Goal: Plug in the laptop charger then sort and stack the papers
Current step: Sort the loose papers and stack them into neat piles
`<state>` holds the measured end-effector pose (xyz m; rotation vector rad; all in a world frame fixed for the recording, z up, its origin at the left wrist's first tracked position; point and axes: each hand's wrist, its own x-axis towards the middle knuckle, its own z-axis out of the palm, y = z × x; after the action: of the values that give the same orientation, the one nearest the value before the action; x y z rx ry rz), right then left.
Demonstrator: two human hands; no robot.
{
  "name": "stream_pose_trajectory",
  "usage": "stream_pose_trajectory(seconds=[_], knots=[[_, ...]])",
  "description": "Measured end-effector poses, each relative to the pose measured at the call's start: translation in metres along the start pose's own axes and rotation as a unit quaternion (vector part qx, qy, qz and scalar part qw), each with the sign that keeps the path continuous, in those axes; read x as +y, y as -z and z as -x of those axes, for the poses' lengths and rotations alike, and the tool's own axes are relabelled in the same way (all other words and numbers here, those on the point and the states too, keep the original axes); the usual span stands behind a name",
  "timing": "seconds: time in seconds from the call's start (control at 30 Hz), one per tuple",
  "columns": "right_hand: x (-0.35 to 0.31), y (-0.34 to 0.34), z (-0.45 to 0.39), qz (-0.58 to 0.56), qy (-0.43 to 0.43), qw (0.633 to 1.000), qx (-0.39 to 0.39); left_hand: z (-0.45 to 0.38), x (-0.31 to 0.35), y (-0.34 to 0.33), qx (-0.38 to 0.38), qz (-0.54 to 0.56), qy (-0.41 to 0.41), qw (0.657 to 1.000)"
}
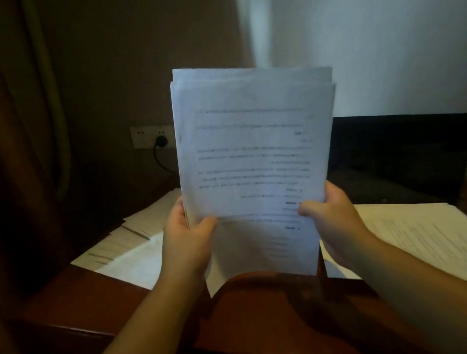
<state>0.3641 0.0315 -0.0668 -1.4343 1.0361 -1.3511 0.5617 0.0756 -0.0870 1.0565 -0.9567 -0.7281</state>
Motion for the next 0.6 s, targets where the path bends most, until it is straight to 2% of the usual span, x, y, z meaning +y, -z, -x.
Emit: stream_pose_trajectory(seconds=[0.17,0.33,0.5,0.6], knots=[[0.017,0.002,0.025,0.053,-0.04,0.998,-0.003,0.024,-0.023,0.002,0.038,-0.098,0.039,0.994],[0.011,0.002,0.03,0.054,-0.057,0.997,-0.001,0.027,-0.017,-0.001,0.029,-0.084,0.088,0.992],[0.001,0.006,0.033,0.119,-0.01,0.993,-0.004,0.016,-0.001,-0.001,0.02,-0.077,0.08,0.994],[-0.006,0.014,0.034,0.134,0.027,0.99,0.013,0.006,0.009,-0.005,-0.006,-0.121,0.065,0.991]])
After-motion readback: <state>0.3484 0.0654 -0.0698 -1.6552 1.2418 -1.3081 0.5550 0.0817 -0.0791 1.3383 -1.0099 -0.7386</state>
